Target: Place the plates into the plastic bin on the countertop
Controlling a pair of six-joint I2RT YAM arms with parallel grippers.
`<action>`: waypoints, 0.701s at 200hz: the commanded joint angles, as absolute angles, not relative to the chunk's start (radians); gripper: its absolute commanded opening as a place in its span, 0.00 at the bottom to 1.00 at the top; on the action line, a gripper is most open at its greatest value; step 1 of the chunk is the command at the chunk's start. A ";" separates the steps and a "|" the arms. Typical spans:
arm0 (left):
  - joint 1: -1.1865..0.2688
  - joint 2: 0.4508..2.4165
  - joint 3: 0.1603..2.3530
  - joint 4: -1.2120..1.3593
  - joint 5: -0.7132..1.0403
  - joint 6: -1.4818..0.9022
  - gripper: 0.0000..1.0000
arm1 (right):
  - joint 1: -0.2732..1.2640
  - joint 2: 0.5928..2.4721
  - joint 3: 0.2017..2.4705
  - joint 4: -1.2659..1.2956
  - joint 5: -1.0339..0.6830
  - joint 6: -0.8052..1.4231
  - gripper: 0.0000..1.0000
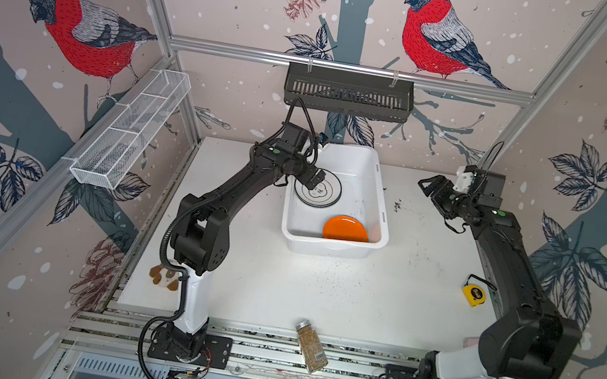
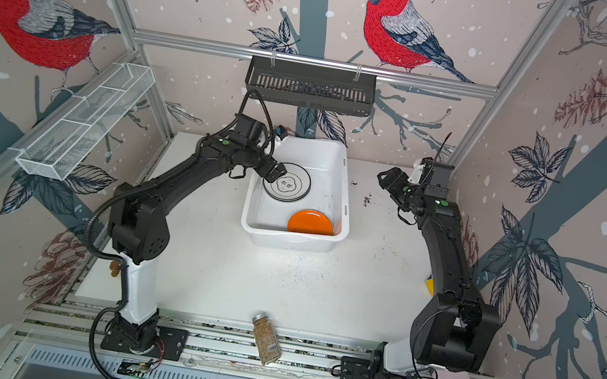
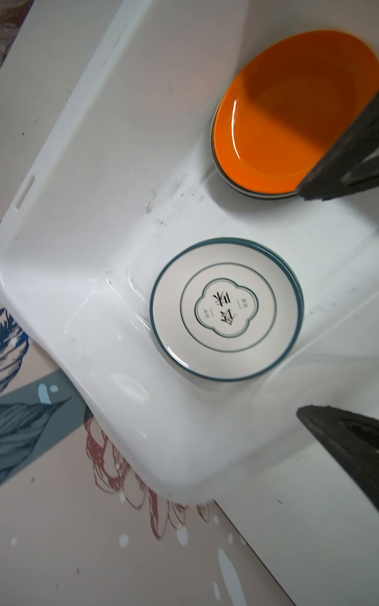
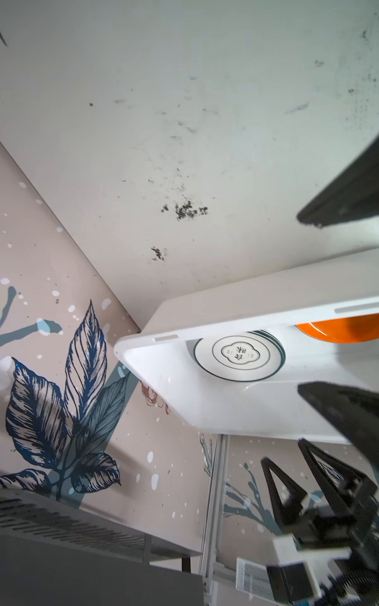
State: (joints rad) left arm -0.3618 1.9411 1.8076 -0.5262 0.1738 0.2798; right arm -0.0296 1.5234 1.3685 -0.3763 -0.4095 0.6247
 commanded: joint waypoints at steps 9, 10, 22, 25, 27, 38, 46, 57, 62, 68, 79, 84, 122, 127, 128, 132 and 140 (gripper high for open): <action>-0.300 1.848 1.704 -0.467 0.093 0.203 0.97 | -0.033 1.558 1.374 -0.267 -0.344 0.586 0.99; -0.299 1.845 1.700 -0.464 0.090 0.200 0.97 | -0.033 1.560 1.373 -0.264 -0.344 0.585 0.99; -0.268 1.810 1.651 -0.432 0.046 0.174 0.97 | -0.036 1.572 1.360 -0.226 -0.334 0.580 0.99; -0.261 1.803 1.641 -0.428 0.042 0.171 0.97 | -0.037 1.573 1.356 -0.217 -0.330 0.579 0.99; -0.256 1.796 1.634 -0.424 0.040 0.170 0.97 | -0.038 1.575 1.352 -0.212 -0.327 0.578 1.00; -0.232 1.773 1.596 -0.401 0.021 0.167 0.97 | -0.040 1.579 1.328 -0.167 -0.304 0.566 0.99; -0.218 1.758 1.570 -0.383 -0.005 0.157 0.97 | -0.039 1.577 1.299 -0.123 -0.285 0.553 0.99; -0.199 1.740 1.537 -0.368 -0.038 0.140 0.97 | -0.038 1.568 1.252 -0.054 -0.250 0.539 0.99; -0.190 1.729 1.515 -0.348 -0.046 0.132 0.97 | -0.038 1.564 1.227 -0.015 -0.236 0.527 1.00; -0.178 1.717 1.491 -0.324 -0.057 0.117 0.97 | -0.037 1.557 1.195 0.032 -0.218 0.511 0.99; -0.155 1.691 1.436 -0.271 -0.070 0.083 0.97 | -0.033 1.542 1.125 0.132 -0.187 0.480 0.99; -0.144 1.681 1.410 -0.241 -0.070 0.064 0.97 | -0.030 1.534 1.092 0.180 -0.175 0.466 0.99; -0.047 1.641 1.191 -0.026 -0.094 -0.104 0.98 | -0.012 1.540 0.939 0.406 -0.125 0.321 0.99; -0.034 1.637 1.158 0.009 -0.091 -0.116 0.98 | -0.011 1.543 0.926 0.424 -0.124 0.308 1.00; -0.032 1.637 1.151 0.017 -0.092 -0.117 0.98 | -0.011 1.543 0.925 0.426 -0.122 0.306 1.00; -0.025 1.634 1.124 0.048 -0.091 -0.128 0.98 | -0.009 1.543 0.912 0.446 -0.118 0.298 0.99; -0.015 1.629 1.077 0.099 -0.098 -0.132 0.98 | -0.003 1.541 0.881 0.490 -0.102 0.285 1.00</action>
